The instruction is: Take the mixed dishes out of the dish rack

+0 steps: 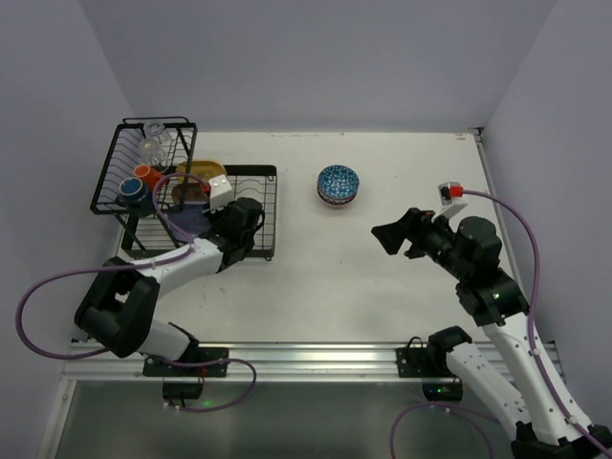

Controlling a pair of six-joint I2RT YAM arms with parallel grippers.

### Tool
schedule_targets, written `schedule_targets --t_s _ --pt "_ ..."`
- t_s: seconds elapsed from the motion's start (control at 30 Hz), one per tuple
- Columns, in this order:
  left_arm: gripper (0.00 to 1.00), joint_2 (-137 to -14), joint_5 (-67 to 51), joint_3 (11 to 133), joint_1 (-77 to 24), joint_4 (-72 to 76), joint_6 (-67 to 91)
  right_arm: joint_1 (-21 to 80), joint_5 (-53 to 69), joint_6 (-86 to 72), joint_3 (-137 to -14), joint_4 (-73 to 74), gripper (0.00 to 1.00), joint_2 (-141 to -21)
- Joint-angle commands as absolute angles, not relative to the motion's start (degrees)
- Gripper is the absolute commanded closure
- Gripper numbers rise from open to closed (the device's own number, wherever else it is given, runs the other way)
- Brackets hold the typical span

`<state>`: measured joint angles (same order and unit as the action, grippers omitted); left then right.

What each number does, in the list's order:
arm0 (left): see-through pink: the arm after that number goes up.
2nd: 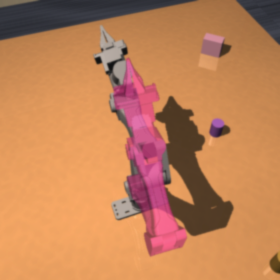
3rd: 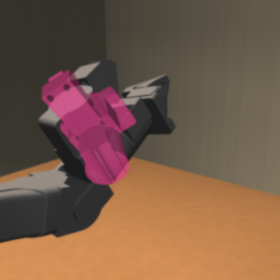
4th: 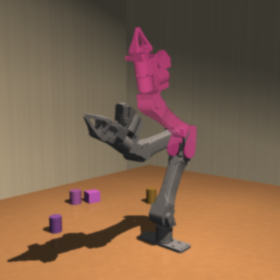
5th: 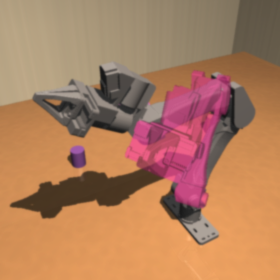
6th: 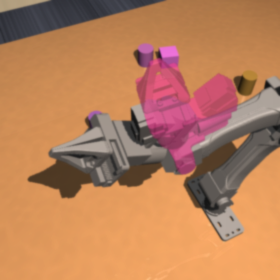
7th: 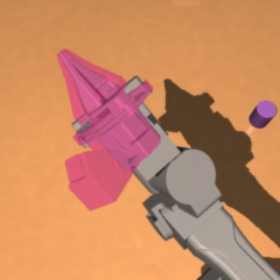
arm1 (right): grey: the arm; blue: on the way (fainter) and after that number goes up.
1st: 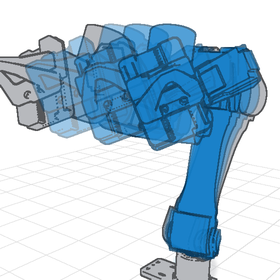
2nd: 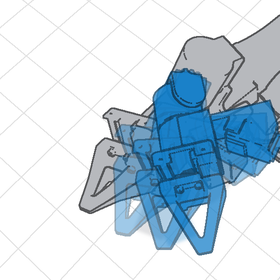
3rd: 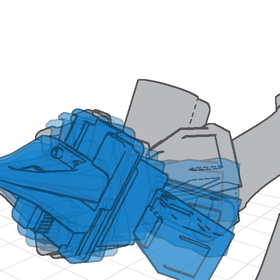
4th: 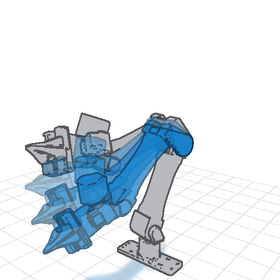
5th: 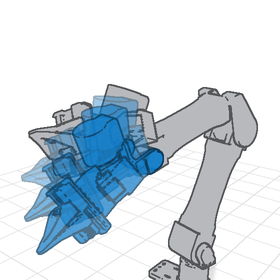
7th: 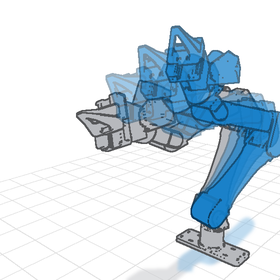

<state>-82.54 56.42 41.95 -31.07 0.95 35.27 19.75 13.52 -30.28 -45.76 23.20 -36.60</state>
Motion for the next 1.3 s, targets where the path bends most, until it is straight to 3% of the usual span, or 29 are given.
schedule_targets --t_s 0.0,0.3,0.57,0.9,1.27 --pt "0.73 -79.98 59.68 40.61 -30.24 7.99 35.07 19.60 15.29 -29.36 -45.44 23.29 0.18 -36.04" --pt "1.00 -79.28 60.12 38.50 -29.79 11.59 34.89 19.60 16.26 -28.92 -44.91 23.99 0.18 -34.72" --pt "1.00 -78.40 60.82 38.32 -29.88 13.61 32.71 19.69 16.87 -28.56 -44.82 23.82 0.18 -34.28" --pt "1.00 -74.18 56.61 32.35 -29.80 36.72 20.23 19.60 17.05 -29.18 -44.56 23.82 0.18 -33.49" --pt "1.00 -73.30 53.62 30.59 -29.88 46.06 14.41 19.60 17.31 -29.09 -44.21 23.82 0.18 -32.52"
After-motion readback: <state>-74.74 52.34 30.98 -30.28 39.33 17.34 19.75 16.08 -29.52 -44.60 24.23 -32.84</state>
